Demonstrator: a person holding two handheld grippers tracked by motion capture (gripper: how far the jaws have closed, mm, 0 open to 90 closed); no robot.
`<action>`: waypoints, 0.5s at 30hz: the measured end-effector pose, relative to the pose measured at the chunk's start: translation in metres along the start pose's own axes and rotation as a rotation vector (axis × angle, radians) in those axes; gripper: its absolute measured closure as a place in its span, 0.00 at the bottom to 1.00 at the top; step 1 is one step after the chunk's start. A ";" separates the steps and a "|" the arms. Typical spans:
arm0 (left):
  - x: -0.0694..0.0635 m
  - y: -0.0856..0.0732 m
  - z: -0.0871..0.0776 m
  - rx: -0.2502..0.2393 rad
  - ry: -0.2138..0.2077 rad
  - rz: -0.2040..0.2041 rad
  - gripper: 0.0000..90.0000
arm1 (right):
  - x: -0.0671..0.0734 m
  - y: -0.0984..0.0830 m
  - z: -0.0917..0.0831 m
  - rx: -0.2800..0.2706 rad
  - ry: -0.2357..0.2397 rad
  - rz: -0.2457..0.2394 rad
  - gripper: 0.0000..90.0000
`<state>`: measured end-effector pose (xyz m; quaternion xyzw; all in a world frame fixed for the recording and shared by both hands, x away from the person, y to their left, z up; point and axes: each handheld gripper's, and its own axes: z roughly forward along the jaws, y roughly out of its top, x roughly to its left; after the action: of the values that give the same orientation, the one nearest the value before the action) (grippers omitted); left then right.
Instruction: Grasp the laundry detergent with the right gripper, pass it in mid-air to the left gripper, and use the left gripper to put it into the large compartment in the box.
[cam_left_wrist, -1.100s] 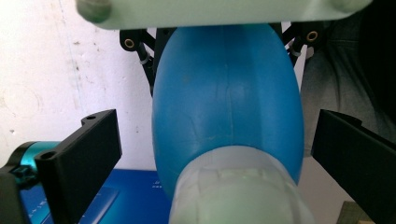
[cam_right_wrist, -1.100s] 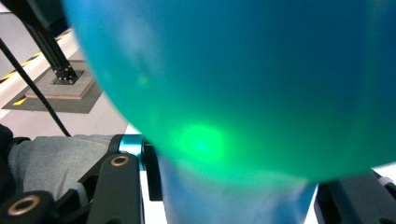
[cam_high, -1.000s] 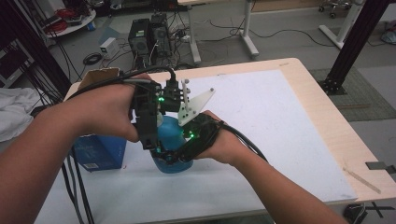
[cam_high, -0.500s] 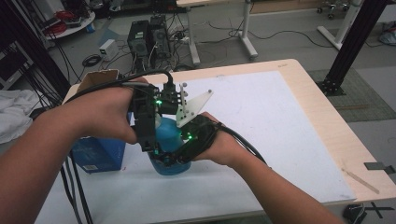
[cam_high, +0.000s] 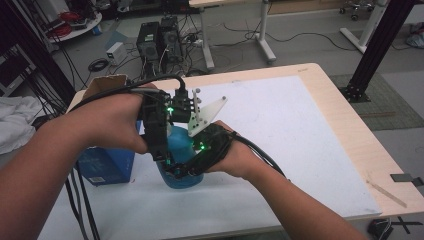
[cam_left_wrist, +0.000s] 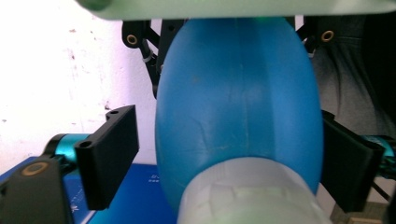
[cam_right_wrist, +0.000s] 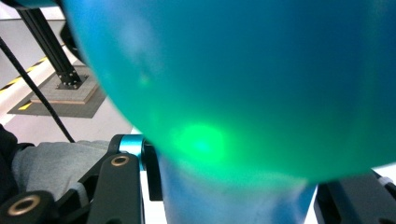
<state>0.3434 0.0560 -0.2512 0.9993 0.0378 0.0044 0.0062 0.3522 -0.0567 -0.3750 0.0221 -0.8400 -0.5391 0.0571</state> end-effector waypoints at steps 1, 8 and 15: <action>0.000 0.000 0.000 0.001 -0.003 -0.003 0.17 | 0.000 0.000 0.000 0.000 0.000 0.000 0.52; -0.001 0.000 0.000 0.003 -0.002 -0.011 0.22 | -0.001 0.000 0.000 -0.002 -0.007 -0.003 0.52; -0.001 0.001 0.000 0.005 -0.008 -0.010 0.24 | 0.000 0.000 -0.001 -0.002 -0.007 0.000 0.52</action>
<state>0.3429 0.0545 -0.2511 0.9991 0.0426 0.0003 0.0040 0.3527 -0.0571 -0.3745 0.0200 -0.8397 -0.5399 0.0542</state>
